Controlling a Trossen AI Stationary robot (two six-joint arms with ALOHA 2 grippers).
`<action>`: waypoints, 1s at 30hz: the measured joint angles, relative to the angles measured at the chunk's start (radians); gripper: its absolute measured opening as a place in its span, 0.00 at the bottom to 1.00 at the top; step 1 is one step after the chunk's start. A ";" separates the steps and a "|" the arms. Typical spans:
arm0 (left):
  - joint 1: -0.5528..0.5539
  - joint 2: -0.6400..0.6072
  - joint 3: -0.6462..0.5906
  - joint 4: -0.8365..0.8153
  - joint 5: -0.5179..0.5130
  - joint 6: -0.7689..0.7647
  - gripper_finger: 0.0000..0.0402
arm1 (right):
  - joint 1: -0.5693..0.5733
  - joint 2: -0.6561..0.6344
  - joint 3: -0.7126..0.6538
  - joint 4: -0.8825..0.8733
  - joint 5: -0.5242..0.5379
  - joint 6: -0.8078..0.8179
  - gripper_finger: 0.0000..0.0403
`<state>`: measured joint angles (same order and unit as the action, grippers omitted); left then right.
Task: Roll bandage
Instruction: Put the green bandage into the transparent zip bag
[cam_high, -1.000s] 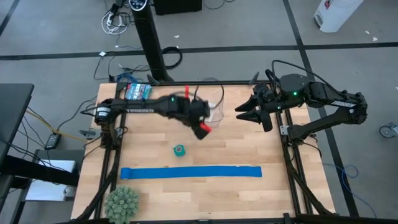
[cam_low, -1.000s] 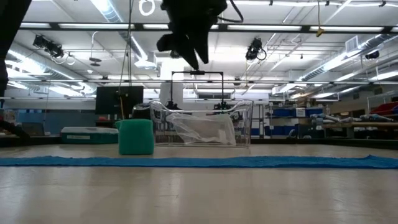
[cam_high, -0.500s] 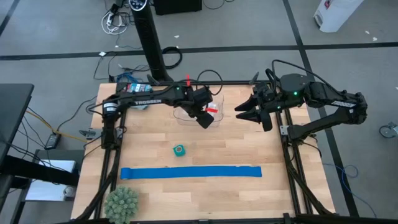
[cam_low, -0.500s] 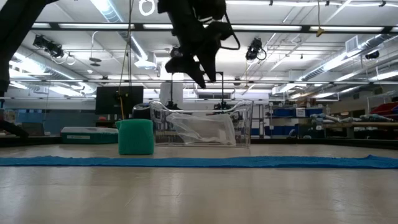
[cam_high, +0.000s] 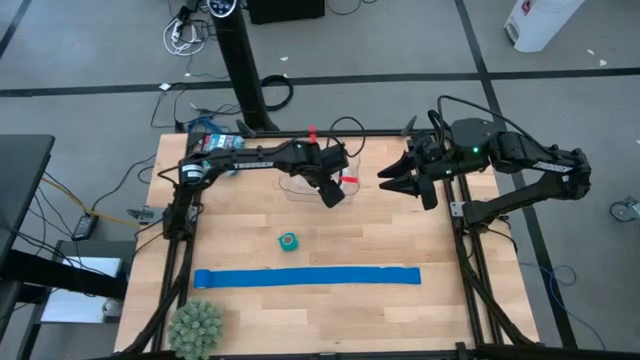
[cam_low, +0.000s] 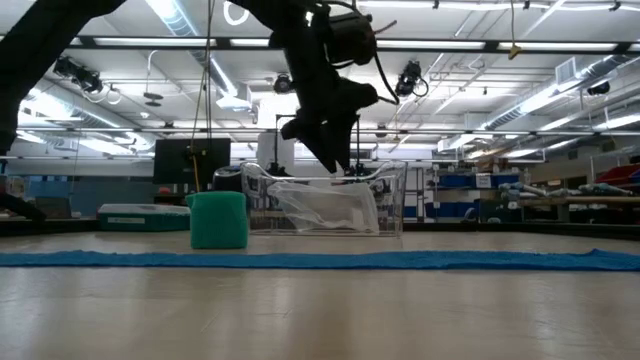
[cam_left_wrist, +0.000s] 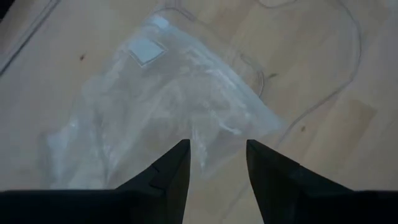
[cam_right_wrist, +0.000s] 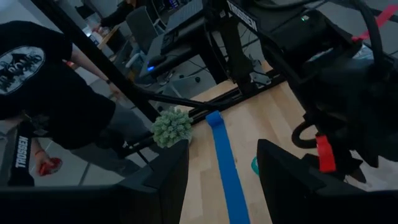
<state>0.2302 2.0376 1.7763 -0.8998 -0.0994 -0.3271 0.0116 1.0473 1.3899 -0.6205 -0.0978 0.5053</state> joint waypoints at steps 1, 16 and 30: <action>0.000 0.003 0.000 0.001 -0.005 0.012 0.41 | 0.000 0.000 0.000 0.000 0.000 0.001 0.45; 0.019 0.055 0.010 0.059 0.081 -0.072 0.41 | 0.000 0.031 0.000 0.004 0.002 0.017 0.45; 0.018 0.054 0.017 0.220 0.137 -0.151 0.41 | 0.000 0.031 0.000 0.006 -0.001 0.010 0.45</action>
<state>0.2478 2.0914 1.7935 -0.6803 0.0379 -0.4777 0.0120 1.0782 1.3903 -0.6147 -0.0990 0.5148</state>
